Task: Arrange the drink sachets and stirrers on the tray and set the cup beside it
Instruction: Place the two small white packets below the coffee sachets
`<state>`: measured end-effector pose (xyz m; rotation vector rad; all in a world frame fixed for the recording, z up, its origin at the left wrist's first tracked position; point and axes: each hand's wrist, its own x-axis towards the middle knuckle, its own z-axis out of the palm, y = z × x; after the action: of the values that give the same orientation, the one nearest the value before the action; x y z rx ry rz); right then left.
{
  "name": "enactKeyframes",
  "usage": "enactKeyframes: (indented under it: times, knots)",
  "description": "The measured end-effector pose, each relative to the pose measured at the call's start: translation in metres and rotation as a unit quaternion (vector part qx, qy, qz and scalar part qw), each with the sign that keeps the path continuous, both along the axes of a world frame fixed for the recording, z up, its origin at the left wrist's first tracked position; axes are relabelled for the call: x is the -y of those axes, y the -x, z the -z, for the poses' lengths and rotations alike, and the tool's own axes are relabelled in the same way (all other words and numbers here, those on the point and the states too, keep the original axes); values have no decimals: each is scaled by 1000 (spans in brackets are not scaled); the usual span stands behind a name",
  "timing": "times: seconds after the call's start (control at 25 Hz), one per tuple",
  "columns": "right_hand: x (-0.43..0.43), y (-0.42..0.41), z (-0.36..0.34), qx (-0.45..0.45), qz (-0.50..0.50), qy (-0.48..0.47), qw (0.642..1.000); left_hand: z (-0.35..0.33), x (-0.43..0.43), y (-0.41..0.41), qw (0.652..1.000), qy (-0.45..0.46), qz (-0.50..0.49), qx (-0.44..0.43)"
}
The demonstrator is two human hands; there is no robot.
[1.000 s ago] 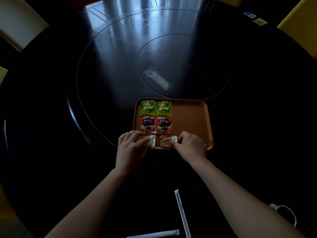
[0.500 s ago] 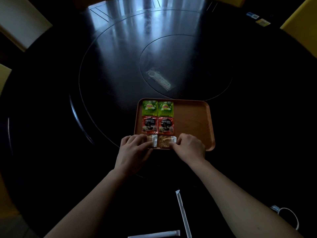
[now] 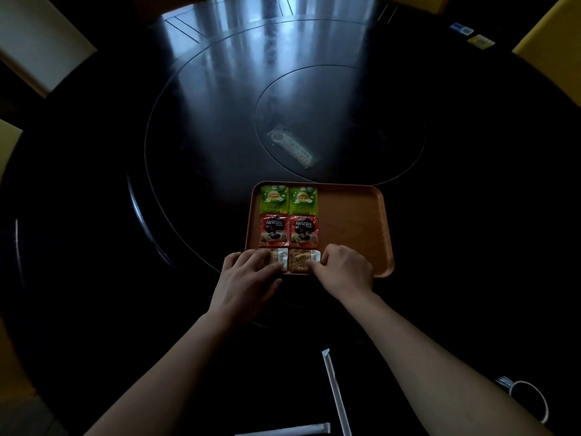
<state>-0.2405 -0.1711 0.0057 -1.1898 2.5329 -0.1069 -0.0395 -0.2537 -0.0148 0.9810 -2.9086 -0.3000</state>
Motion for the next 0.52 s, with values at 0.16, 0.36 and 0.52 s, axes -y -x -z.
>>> enactKeyframes:
  times: [0.16, 0.36, 0.52]
  knots:
    - [2, -2, 0, 7, -6, 8, 1000, -3, -2, 2, 1000, 9, -4, -2]
    - [3, -1, -1, 21, 0, 3, 1000, -3, -2, 2, 1000, -2, -9, -10]
    - [2, 0, -2, 31, 1, 0, 1000, -2, -2, 2, 1000, -8, -13, -7]
